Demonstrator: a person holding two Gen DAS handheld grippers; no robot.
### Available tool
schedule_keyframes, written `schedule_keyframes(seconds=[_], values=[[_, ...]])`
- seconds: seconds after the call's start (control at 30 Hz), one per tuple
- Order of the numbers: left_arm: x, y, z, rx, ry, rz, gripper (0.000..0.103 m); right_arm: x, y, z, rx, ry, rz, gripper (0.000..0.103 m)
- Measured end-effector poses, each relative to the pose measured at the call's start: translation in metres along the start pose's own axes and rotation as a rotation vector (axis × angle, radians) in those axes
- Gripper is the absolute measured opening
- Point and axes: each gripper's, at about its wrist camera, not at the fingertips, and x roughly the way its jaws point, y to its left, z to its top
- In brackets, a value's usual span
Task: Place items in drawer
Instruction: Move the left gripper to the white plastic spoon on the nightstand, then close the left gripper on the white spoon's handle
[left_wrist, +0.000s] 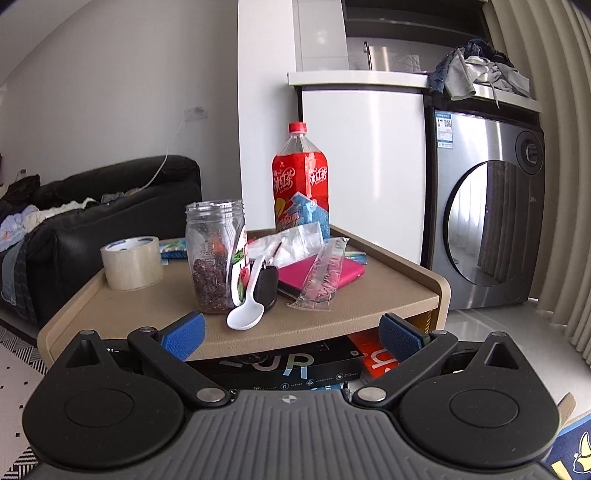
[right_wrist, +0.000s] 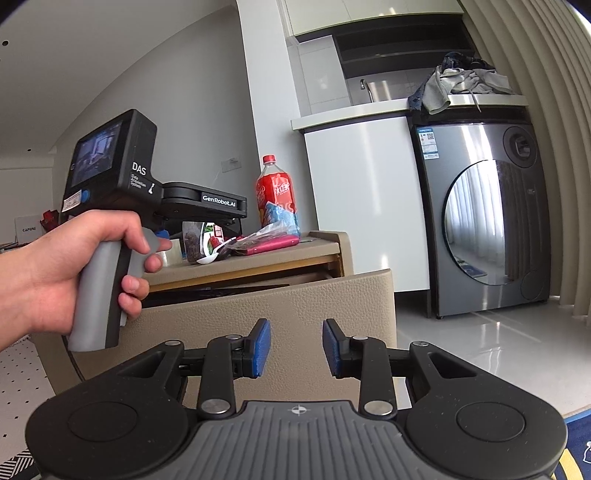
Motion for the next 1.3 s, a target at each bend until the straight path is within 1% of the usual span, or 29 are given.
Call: schedule_keyframes(seconds=[0.07, 0.17, 0.27, 0.33, 0.43, 0.67, 0.73, 0.83, 0.9, 0.97, 1.03, 1.1, 1.2, 1.3], values=[[0.006, 0.005, 0.007, -0.042, 0.024, -0.007, 0.103, -0.001, -0.003, 0.002, 0.014, -0.001, 0.010, 0.035], [0.014, 0.014, 0.018, -0.100, 0.077, -0.029, 0.103, -0.001, -0.005, 0.003, 0.017, -0.012, 0.001, 0.035], [0.027, 0.019, 0.026, -0.103, 0.107, -0.015, 0.103, 0.001, -0.009, 0.003, 0.035, 0.001, 0.008, 0.035], [0.037, 0.026, 0.032, -0.136, 0.127, -0.012, 0.103, 0.001, -0.012, 0.004, 0.038, 0.004, 0.005, 0.035], [0.049, 0.036, 0.038, -0.180, 0.139, -0.051, 0.103, -0.001, -0.013, 0.004, 0.041, -0.004, -0.004, 0.035], [0.082, 0.045, 0.041, -0.183, 0.237, -0.035, 0.101, 0.001, -0.015, 0.004, 0.046, -0.001, -0.005, 0.035], [0.089, 0.048, 0.039, -0.183, 0.251, -0.041, 0.100, 0.001, -0.015, 0.004, 0.046, 0.000, -0.005, 0.035], [0.097, 0.048, 0.040, -0.136, 0.275, -0.036, 0.097, 0.002, -0.016, 0.004, 0.041, 0.001, -0.015, 0.035], [0.100, 0.050, 0.039, -0.141, 0.286, -0.047, 0.092, 0.002, -0.017, 0.003, 0.036, -0.007, -0.034, 0.035], [0.103, 0.053, 0.039, -0.156, 0.297, -0.062, 0.089, 0.004, -0.020, 0.003, 0.045, -0.001, -0.031, 0.035], [0.105, 0.054, 0.039, -0.167, 0.301, -0.064, 0.087, 0.005, -0.022, 0.003, 0.054, 0.006, -0.026, 0.035], [0.107, 0.055, 0.038, -0.173, 0.304, -0.060, 0.082, 0.006, -0.021, 0.002, 0.049, 0.008, -0.030, 0.035], [0.110, 0.054, 0.037, -0.150, 0.320, -0.042, 0.078, 0.004, -0.019, 0.003, 0.035, 0.002, -0.039, 0.035], [0.110, 0.054, 0.036, -0.131, 0.319, -0.043, 0.077, 0.002, -0.016, 0.002, 0.017, -0.012, -0.065, 0.035]])
